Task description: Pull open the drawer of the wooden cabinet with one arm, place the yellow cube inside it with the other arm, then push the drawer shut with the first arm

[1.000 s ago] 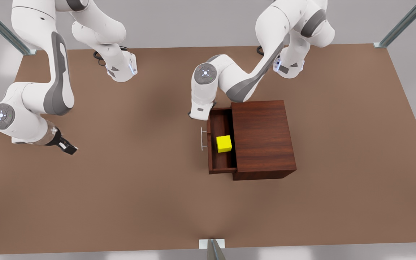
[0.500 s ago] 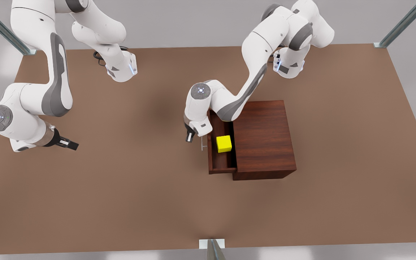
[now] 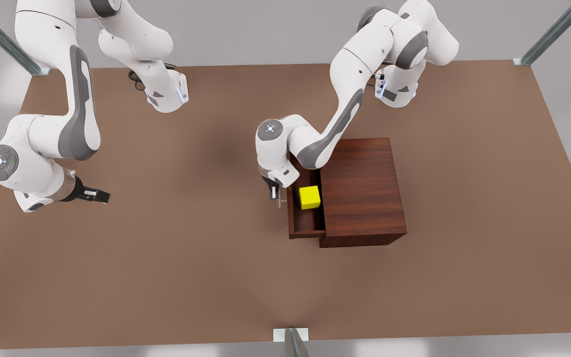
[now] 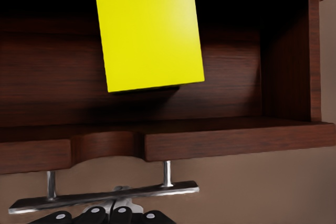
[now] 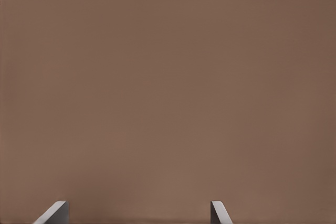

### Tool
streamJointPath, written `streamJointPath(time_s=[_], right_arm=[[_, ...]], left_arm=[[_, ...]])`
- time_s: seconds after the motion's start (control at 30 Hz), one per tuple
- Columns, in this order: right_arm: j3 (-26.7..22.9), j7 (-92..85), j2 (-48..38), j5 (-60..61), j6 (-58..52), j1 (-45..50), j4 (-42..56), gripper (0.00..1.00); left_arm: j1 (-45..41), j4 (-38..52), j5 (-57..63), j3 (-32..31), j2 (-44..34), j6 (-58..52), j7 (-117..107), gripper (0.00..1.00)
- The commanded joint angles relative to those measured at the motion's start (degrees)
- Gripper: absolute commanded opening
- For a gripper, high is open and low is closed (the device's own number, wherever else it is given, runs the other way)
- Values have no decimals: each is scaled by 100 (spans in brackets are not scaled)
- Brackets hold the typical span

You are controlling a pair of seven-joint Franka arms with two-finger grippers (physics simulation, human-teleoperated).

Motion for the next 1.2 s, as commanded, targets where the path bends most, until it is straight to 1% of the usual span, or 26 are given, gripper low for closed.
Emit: streamJointPath(time_s=[0.0,0.17,0.3,0.53,0.83,0.93,1.03,1.07,1.1,1.13,1.17], right_arm=[[2,-642,-5,4,-3,3,3,100],[2,-642,-5,4,-3,3,3,100],[2,-642,-5,4,-3,3,3,100],[2,-642,-5,4,-3,3,3,100],[2,-642,-5,4,-3,3,3,100],[2,-642,-5,4,-3,3,3,100],[2,-642,-5,4,-3,-6,3,100],[2,-642,-5,4,-3,-6,3,100],[2,-642,-5,4,-3,3,3,100],[2,-642,-5,4,-3,-6,3,100],[2,-642,-5,4,-3,-6,3,100]], left_arm=[[16,-1,41,26,-6,-447,-743,0],[25,-18,-3,26,-94,-1229,-22,0],[87,-36,-11,43,-217,-1475,259,0],[280,-97,6,52,-252,-1528,601,0],[491,-97,6,52,-270,-1889,1007,0],[553,-80,15,70,-287,-2170,1138,0],[562,-62,6,78,-287,-2179,1147,0],[562,-36,-11,70,-287,-2179,1147,0],[562,183,-134,61,-296,-2170,1077,0],[562,464,-503,61,-410,-2170,963,9],[562,491,-512,35,-585,-2170,980,57]])
